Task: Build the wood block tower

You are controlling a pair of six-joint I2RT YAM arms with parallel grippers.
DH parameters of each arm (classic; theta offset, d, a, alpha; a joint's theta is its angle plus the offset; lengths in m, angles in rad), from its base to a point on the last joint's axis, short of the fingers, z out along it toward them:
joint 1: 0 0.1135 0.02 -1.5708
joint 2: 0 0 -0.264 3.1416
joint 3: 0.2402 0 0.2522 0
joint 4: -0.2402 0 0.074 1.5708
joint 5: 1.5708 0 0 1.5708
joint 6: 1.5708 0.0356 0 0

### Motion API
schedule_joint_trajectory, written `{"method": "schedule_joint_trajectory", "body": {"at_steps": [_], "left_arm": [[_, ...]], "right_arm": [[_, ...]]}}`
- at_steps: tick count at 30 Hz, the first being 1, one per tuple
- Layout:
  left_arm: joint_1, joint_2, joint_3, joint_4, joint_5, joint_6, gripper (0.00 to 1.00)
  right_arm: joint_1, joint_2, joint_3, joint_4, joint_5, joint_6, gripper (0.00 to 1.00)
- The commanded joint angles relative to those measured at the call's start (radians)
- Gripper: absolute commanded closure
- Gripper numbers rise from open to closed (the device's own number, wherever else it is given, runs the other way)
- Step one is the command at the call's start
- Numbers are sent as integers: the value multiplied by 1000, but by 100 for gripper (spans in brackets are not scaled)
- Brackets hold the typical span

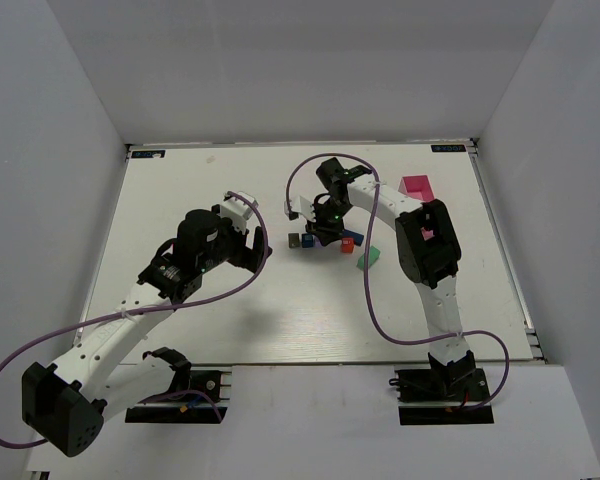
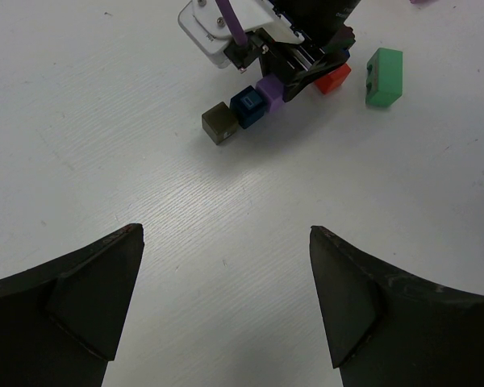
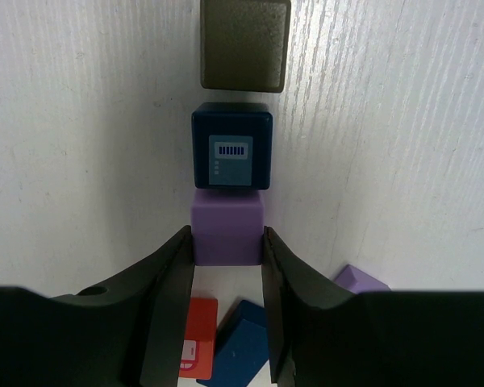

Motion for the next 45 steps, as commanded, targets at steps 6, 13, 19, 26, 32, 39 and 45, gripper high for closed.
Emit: {"method": "schedule_joint_trajectory", "body": {"at_steps": [6,13,19,26,32,39,45], "left_arm": [[5,-29,28,12,8,2,6],[5,-29,28,12,8,2,6],[14,-29,28,12,8,2,6],[14,-29,28,12,8,2,6],[14,-29,28,12,8,2,5],[14,-29,28,12,8,2,5],[14,-29,28,12,-10,2,5]], "right_arm": [[-4,2,12,-1,28,11,78],[-11,-2,7,9,47,19,78],[-5,-4,1,6,39,16,77],[-5,-2,-16,13,41,11,61],[-5,-4,-16,21,50,14,10],[-5,-31,-36,39,53,28,10],[-13,-126,-42,49,70,46,10]]}}
